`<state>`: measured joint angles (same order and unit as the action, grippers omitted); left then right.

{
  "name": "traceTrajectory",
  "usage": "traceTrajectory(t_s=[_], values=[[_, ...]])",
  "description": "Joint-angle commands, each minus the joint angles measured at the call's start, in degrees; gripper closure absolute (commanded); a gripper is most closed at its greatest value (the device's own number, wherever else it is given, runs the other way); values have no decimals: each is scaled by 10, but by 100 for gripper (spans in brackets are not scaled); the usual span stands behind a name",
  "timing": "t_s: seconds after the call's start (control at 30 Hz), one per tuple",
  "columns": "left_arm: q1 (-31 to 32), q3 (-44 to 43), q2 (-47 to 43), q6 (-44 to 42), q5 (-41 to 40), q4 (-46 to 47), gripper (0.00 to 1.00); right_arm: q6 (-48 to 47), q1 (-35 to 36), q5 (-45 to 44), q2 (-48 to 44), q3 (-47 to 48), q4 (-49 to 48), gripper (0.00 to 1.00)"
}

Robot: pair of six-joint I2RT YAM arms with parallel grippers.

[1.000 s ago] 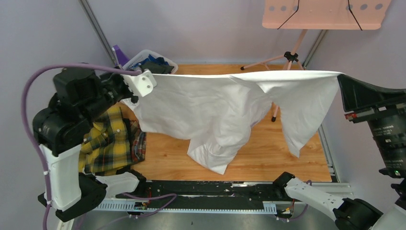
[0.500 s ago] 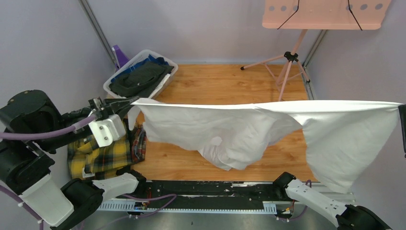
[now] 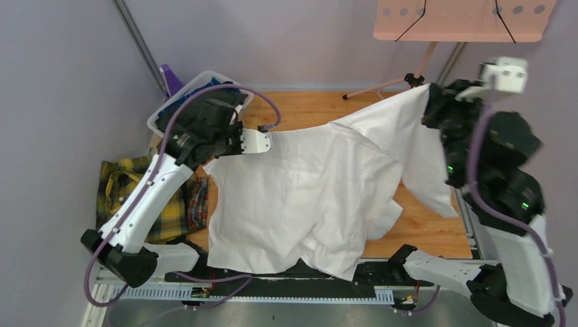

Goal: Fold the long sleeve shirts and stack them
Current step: Flatten out the shirt at the center of the board.

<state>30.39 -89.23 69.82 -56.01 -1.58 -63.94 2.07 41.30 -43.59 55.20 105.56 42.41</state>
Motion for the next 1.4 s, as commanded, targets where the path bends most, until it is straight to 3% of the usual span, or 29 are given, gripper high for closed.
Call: traceTrajectory(t_s=[0.0, 0.1, 0.23, 0.3, 0.33, 0.37, 0.47, 0.5, 0.57, 0.67, 0.7, 0.77, 0.87, 1.07, 1.2, 1.37], values=[[-5, 78, 44, -75, -162, 206, 100, -79, -66, -22, 80, -36, -119, 100], [-5, 89, 115, -83, -201, 315, 100, -17, -160, 58, 153, -46, -94, 100], [-5, 101, 187, -98, -245, 431, 100, 14, -190, 63, 252, -38, -99, 100], [-5, 109, 221, -113, -270, 484, 93, 31, -190, 78, 292, -18, -99, 100], [-5, 112, 240, -118, -284, 505, 76, 41, -189, 90, 309, -8, -97, 100], [-5, 119, 247, -120, -287, 512, 67, 58, -187, 98, 325, 1, -94, 100], [-6, 148, 248, -121, -282, 538, 7, 85, -181, 133, 386, 31, -79, 100], [-5, 165, 243, -117, -278, 542, 2, 88, -180, 157, 407, 41, -78, 93], [-5, 178, 217, -101, -263, 537, 0, 97, -179, 178, 458, 59, -64, 74], [-3, 172, 140, -49, -204, 419, 0, 115, -166, 153, 525, 112, -1, 50], [-3, 168, 121, -22, -151, 352, 0, 114, -149, 123, 522, 104, 10, 43], [-3, 177, 64, 4, -57, 248, 0, 115, -119, 87, 488, 48, 11, 32], [-3, 251, -22, 1, 29, 162, 0, 137, -67, 81, 396, -80, 12, 7], [-29, 410, -121, -50, 58, 97, 0, 245, 141, 119, 209, -303, 82, 1], [-74, 467, -130, -81, 81, 85, 0, 385, 281, 192, 158, -424, 141, 1], [-94, 493, -98, -95, 82, 86, 0, 519, 376, 237, 146, -496, 168, 1]])
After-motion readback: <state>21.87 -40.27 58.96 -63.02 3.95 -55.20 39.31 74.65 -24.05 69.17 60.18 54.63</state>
